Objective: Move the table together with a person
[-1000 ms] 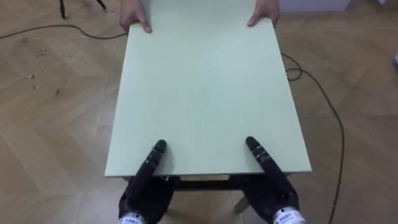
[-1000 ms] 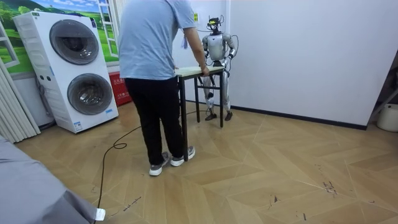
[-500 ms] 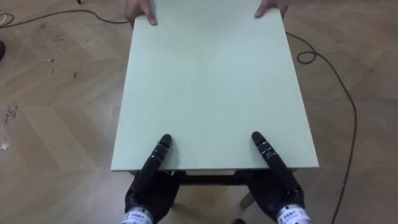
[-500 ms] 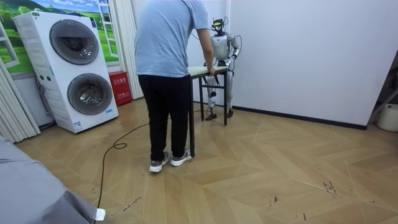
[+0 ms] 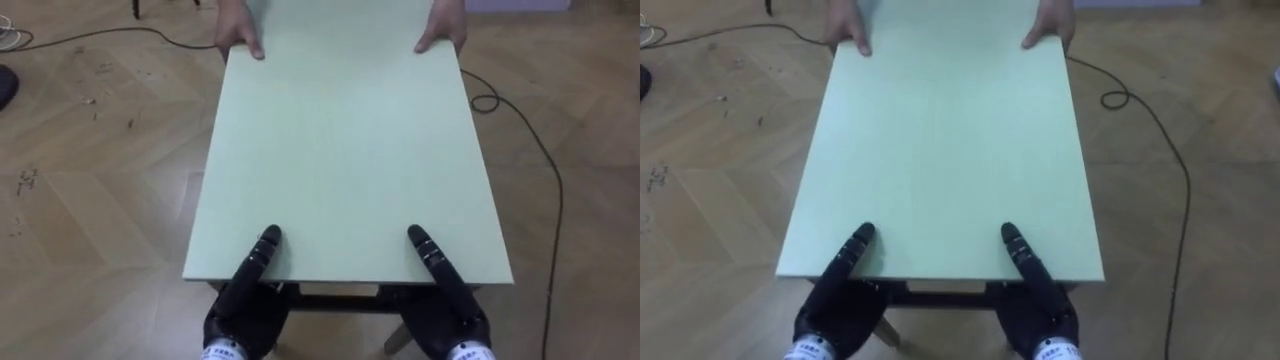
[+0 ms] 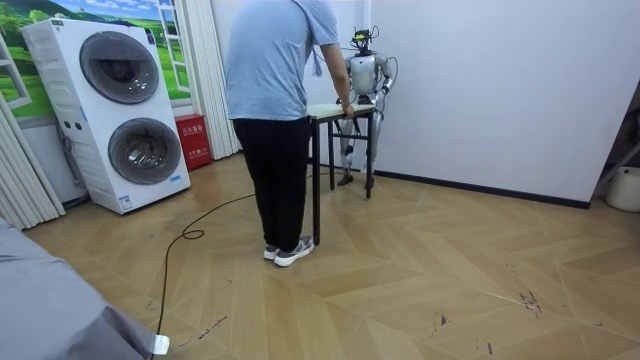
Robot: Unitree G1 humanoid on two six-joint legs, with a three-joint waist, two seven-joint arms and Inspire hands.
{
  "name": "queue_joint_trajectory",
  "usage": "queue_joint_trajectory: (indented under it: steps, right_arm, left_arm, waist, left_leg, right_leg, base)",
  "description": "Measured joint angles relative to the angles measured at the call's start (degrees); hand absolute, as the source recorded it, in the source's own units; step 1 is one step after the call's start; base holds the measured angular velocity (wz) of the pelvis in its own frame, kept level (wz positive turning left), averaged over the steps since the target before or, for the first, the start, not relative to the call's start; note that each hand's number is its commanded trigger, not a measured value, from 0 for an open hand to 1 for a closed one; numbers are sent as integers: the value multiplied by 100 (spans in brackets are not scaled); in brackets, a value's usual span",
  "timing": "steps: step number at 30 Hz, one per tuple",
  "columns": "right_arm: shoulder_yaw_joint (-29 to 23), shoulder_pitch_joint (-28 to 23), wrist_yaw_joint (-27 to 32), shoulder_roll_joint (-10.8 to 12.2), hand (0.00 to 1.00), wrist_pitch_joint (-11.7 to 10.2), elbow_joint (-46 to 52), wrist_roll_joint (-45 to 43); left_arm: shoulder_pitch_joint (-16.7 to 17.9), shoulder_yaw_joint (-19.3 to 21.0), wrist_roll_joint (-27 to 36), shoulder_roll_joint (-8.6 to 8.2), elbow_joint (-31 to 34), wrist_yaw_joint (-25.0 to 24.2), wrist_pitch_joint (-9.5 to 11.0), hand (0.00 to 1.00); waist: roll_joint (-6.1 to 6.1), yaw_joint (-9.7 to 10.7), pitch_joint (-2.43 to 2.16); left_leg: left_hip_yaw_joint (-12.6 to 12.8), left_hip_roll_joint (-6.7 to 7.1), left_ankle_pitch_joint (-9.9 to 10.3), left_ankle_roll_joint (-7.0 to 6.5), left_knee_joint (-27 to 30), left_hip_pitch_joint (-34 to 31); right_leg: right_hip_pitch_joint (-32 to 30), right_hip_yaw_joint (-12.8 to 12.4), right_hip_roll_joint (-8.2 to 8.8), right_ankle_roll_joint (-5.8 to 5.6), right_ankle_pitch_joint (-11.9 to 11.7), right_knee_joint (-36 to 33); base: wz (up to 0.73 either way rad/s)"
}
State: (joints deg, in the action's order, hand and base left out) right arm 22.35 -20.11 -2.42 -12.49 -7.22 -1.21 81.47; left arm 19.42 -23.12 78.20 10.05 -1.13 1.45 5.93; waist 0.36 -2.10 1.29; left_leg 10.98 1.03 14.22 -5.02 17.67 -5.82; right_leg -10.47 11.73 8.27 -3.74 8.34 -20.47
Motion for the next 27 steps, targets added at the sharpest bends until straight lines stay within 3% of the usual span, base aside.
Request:
queue_joint_trajectory:
  steps: [5,11,15,21,23,25,27]
  right_arm:
    - [52,98,24,50,100,-45,0,-10]
    - [171,114,12,62,100,-161,-6,-14]
    - [230,175,10,39,100,-178,-11,-31]
    - [227,205,-66,31,100,-211,-37,-34]
    - [142,223,-84,14,100,-164,-37,-90]
    - [128,228,-84,-8,100,-151,-37,-71]
    - [122,229,-84,-10,100,-151,-36,-49]
  left_arm:
    - [1,40,-14,27,73,1,61,100]
    - [73,41,-30,90,178,19,118,100]
    - [91,40,-20,73,192,22,155,100]
    - [106,33,43,105,227,11,179,100]
    - [104,38,44,33,225,8,163,100]
    - [99,28,46,23,223,8,159,100]
    - [74,16,42,42,222,8,155,100]
  waist:
    - [-84,10,14]
    - [-193,-5,7]
    - [-196,-34,7]
    - [-149,-10,14]
    - [-74,75,34]
    - [-40,181,35]
    - [-15,371,35]
  left_leg:
    - [-20,-75,-150,90,-244,0]
    - [-101,-152,-193,160,-315,38]
    - [-216,-161,-202,177,-322,6]
    - [-691,-132,-236,218,-262,-137]
    - [-989,-86,-248,239,-181,-204]
    - [-934,-89,-251,244,-98,-281]
    - [-400,-157,-260,228,-19,-380]
  right_leg:
    - [62,45,-146,90,-177,373]
    - [225,174,-251,134,-230,650]
    - [271,264,-264,137,-234,706]
    - [489,717,-250,128,-226,809]
    - [633,988,-246,129,-215,814]
    - [767,1209,-210,112,-135,819]
    - [930,1362,-132,49,19,817]
  base:
    - [0]
    - [9]
    - [16]
    - [47]
    - [72]
    - [96]
    - [121]
